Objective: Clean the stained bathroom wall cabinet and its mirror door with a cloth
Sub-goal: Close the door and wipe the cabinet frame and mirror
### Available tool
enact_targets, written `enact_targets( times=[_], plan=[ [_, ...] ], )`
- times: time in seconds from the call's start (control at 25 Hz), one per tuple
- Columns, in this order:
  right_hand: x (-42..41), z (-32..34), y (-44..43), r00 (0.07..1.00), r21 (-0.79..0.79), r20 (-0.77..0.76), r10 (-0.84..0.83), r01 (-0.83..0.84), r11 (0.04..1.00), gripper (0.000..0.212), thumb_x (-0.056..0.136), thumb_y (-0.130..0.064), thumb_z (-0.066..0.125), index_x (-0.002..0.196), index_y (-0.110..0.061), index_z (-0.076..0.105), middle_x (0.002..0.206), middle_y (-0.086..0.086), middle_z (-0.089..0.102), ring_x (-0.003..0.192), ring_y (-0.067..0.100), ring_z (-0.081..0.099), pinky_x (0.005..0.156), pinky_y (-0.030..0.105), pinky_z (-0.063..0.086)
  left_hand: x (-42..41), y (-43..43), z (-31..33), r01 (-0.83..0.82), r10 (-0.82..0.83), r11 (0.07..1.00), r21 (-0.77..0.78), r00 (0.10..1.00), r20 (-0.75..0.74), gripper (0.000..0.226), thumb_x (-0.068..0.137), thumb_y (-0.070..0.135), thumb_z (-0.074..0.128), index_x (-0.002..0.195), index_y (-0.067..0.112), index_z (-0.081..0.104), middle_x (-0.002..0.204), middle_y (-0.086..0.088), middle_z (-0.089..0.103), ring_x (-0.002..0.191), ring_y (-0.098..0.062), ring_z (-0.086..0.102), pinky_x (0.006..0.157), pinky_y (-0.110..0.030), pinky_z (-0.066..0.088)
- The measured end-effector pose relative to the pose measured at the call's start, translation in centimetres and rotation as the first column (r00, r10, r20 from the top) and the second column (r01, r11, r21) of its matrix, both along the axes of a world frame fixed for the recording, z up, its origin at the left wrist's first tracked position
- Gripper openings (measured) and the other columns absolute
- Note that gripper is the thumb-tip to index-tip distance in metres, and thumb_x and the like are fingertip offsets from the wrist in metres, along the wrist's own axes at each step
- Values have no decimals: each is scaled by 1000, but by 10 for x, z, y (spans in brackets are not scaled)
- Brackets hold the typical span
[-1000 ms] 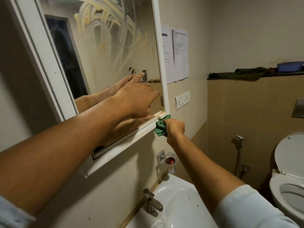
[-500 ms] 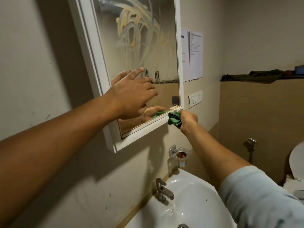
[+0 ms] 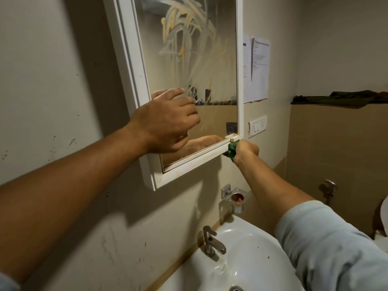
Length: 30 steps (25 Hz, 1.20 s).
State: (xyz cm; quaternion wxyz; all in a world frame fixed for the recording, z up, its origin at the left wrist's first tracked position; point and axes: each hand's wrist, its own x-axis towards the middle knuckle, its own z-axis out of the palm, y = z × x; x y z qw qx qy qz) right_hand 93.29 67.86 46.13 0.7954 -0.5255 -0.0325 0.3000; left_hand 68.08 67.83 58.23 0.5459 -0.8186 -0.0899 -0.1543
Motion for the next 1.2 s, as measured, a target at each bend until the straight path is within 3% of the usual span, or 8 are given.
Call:
enact_targets(
  times=[0.16,0.32,0.44,0.56,0.72,0.88,1.04,1.2],
  plan=[
    [4,-7,4,1000,-11,9,23,-23,1000,19,94,-2,61,113,-1,67,107,16,71,86,31,73,73,47,65,0,2,-1,11,-11,1000,3,1000,6,50,95,41,31,123,18,64,129,-9,66,127,-29,56,115,-50,33],
    [-48,-20,-11,962,-98,261,83,-59,993,15,101,-12,58,116,-12,57,105,6,64,92,21,68,76,34,61,0,2,-2,31,-31,999,-15,999,9,51,96,44,29,118,17,66,125,-11,68,122,-31,60,111,-51,38],
    [-95,-36,-37,801,-121,562,206,-167,979,9,104,-13,55,111,-20,54,105,0,60,100,19,66,85,35,61,-1,-1,-1,19,-19,1000,-8,1000,14,48,96,44,31,118,17,66,124,-11,68,120,-30,61,110,-50,39],
    [-96,-34,-68,651,-161,672,352,-336,928,12,103,-14,58,113,-20,58,113,1,62,103,18,65,72,23,58,-1,-4,0,24,-23,1000,-12,1000,21,46,97,41,32,119,16,64,125,-12,67,122,-31,59,111,-52,37],
    [-42,-10,-69,578,-69,805,134,-133,989,17,99,-9,63,109,-22,66,104,-7,65,101,16,66,85,37,62,-2,-5,7,26,-26,1000,-7,994,105,45,97,43,36,119,15,64,128,-13,64,129,-34,53,116,-55,29],
    [-55,-29,-46,407,-178,902,146,41,983,17,95,-6,66,107,-18,70,106,0,67,97,15,63,91,41,61,1,-2,5,-12,9,1000,27,991,130,45,97,44,40,123,13,62,133,-17,62,134,-37,49,118,-57,26],
    [-123,-56,-55,204,-13,979,0,62,998,19,95,-8,65,111,-15,70,105,-1,65,97,14,56,84,30,57,0,-1,6,-23,17,999,42,991,130,46,96,43,40,123,13,61,131,-18,62,131,-38,51,116,-55,29],
    [-133,-63,-70,-237,35,970,-49,-62,997,26,95,-13,67,120,-18,69,118,4,68,103,20,60,82,30,53,0,-2,4,-14,11,1000,26,992,125,44,97,41,38,121,13,62,130,-17,63,129,-37,52,115,-56,31]
  ],
)
